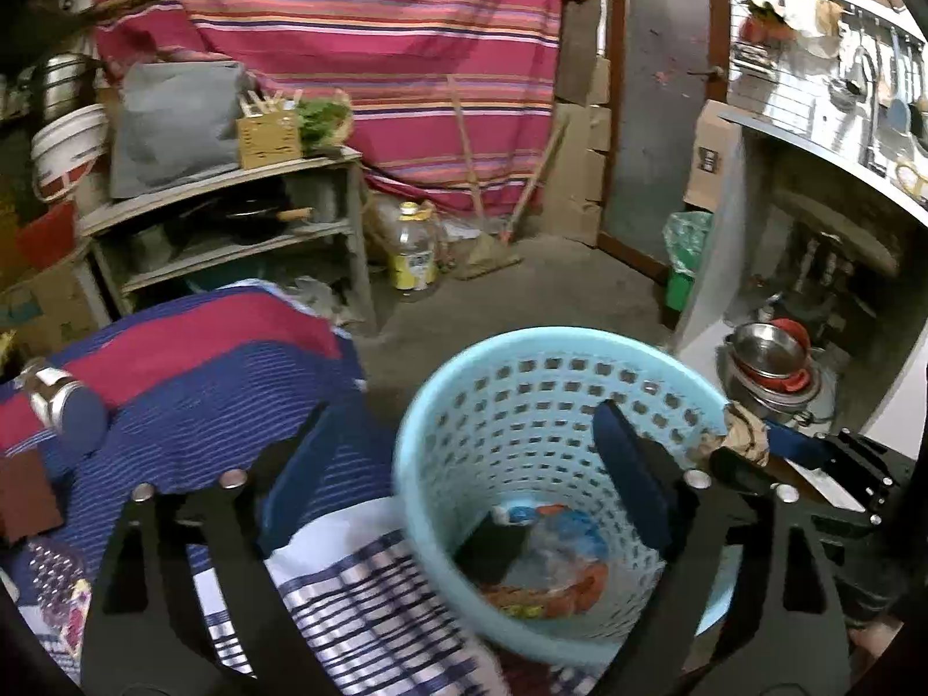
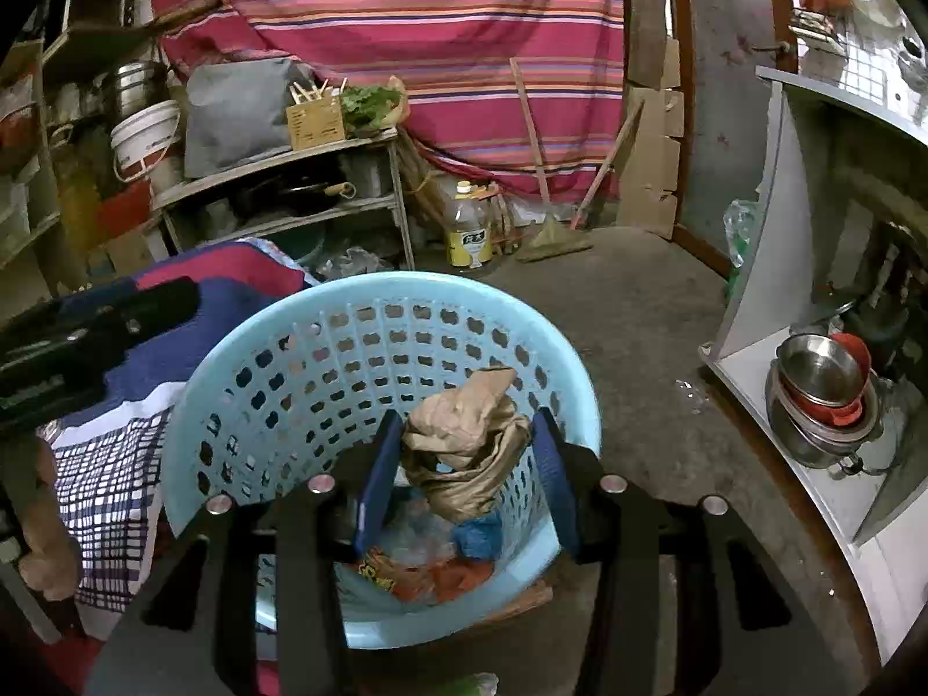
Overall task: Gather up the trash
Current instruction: 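Open the left tool to drop the black object while the right tool releases the tan cloth, then move both tools back over the table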
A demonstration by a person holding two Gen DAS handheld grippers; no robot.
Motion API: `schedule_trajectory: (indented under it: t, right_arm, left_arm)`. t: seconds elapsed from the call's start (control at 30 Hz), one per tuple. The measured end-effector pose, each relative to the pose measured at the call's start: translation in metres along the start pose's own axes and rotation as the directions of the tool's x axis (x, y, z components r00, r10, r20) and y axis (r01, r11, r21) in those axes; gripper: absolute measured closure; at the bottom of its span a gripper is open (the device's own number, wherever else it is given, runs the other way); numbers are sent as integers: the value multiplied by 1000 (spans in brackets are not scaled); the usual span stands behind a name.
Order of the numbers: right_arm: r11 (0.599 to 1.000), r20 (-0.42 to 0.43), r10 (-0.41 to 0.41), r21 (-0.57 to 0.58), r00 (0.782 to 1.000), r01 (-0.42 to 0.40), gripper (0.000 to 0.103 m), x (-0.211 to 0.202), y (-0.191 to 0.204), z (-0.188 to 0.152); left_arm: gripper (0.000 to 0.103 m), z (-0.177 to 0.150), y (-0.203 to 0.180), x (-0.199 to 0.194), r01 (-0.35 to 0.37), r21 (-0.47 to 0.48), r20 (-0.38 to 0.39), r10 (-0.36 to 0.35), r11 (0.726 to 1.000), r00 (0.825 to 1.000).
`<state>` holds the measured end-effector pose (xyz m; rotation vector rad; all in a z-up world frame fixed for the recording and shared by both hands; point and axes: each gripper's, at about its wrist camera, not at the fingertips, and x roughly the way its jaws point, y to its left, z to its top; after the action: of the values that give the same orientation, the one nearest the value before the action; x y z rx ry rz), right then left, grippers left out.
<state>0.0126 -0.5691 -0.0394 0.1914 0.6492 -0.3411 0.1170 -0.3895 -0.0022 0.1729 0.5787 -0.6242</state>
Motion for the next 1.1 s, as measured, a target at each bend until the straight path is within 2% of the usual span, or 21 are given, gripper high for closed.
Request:
schedule_trajectory:
  t: [0.17,0.23,0.5,0.53,0.57,0.6,0.8,1.1]
  right_arm:
    - [1000,-2,23,-4,1000,-23,57,6,15,1]
    - [1000,-1,26,-16,1000,-26,56,9,22,4]
    - [999,1,44,6,999,-44,51,19,41,15]
    - [999,1,39,3,999,-39,43,21,44,16]
    - [1000,3,28,2,1000,-28,30,22,46,17]
    - [1000,11,17,0,1000,-17,27,21,49,18]
    - [1000,24,-3,-7,1000,3,23,15,64,23]
    - [998,35,43,-37,998,-42,23,-2,107,18]
  left_arm:
    - [11,-9,25,-17,-72,-10,7,72,997,997]
    - [6,-11,37,-26,-100,-26,19,101,995,995]
    - [6,-19,83,-53,-185,-59,12,186,981,982]
    - [6,-20,92,-57,-196,-71,4,197,978,980]
    - [6,-20,96,-59,-201,-76,2,202,977,979]
    - [6,-21,101,-62,-208,-82,1,209,975,978]
    - [6,-29,139,-82,-256,-129,1,258,958,966]
    - [6,-50,180,-117,-315,-178,-5,320,932,948]
